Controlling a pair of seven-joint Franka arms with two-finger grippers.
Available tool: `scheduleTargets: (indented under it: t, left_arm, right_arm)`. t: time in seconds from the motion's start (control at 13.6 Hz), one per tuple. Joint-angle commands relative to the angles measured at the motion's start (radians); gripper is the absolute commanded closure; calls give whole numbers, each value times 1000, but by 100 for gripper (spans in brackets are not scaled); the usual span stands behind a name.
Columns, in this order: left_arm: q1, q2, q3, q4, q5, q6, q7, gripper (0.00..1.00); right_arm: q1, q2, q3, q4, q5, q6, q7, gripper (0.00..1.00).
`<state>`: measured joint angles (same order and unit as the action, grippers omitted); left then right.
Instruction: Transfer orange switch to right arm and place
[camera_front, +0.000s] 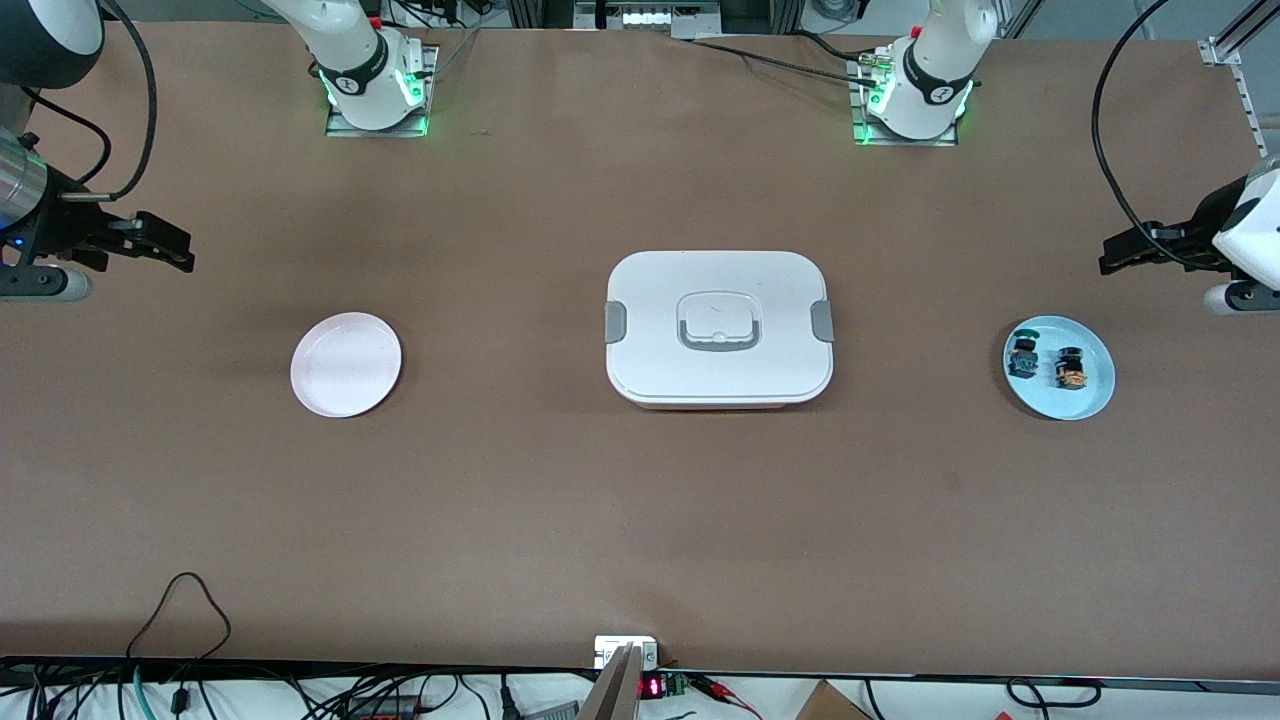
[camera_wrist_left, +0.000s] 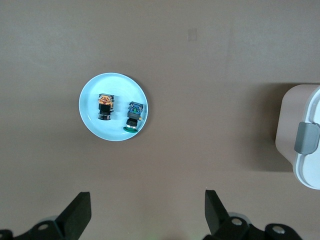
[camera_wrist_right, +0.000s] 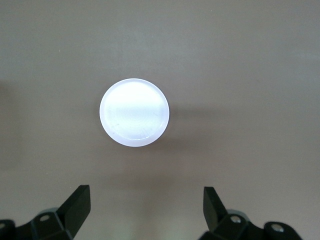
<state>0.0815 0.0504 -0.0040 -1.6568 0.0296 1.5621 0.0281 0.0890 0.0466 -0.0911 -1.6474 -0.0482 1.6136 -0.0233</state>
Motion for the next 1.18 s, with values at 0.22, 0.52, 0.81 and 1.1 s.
scheduleTargets:
  t: [0.22, 0.52, 0.81, 1.1]
  left_arm:
    - [6, 23, 1, 38, -16, -31, 9, 0]
    - [6, 26, 1, 66, -17, -33, 10, 0]
    - [6, 25, 1, 61, -19, -74, 13, 0]
    - [-6, 25, -2, 52, -5, -115, 32, 0]
  right_arm:
    - [-12, -2, 10, 14, 14, -24, -21, 0]
    - [-11, -4, 11, 14, 14, -20, -23, 0]
    - [-9, -4, 11, 15, 14, -21, -23, 0]
    - [-9, -4, 13, 15, 14, -21, -21, 0]
